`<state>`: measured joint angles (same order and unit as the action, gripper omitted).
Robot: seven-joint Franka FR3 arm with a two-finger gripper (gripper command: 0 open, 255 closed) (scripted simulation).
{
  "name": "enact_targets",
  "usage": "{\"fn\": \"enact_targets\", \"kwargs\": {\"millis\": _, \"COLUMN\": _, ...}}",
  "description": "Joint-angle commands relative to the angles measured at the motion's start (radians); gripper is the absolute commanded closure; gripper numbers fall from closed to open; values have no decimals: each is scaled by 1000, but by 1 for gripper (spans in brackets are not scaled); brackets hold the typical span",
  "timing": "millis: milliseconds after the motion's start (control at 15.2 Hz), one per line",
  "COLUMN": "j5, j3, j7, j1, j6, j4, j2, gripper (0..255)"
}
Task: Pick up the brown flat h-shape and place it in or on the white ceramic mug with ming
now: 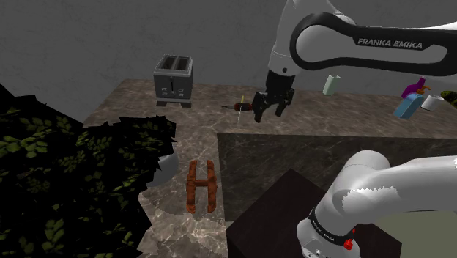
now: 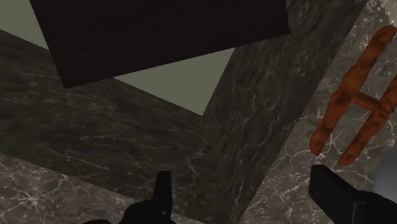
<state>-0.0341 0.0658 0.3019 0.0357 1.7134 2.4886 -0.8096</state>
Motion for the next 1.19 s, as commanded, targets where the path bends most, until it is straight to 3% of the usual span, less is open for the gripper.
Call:
{"fn": "enact_targets", "kwargs": {"millis": 0, "j5": -37, "j3": 33, "j7": 43, "j1": 17, "j6": 41, "j4": 32, "j2": 12, "gripper": 0}}
{"fn": "enact_targets", "kwargs": {"millis": 528, "j5": -172, "j3": 159, "j7": 187, "j1": 83, "j6": 241, "j4": 121, "j2": 126, "gripper": 0}}
{"fn": "enact_targets", "kwargs": {"millis": 1122, "j5": -297, "j3": 310, "j7": 336, "j1": 145, "j6": 499, "j4": 119, "j2": 370, "gripper": 0}}
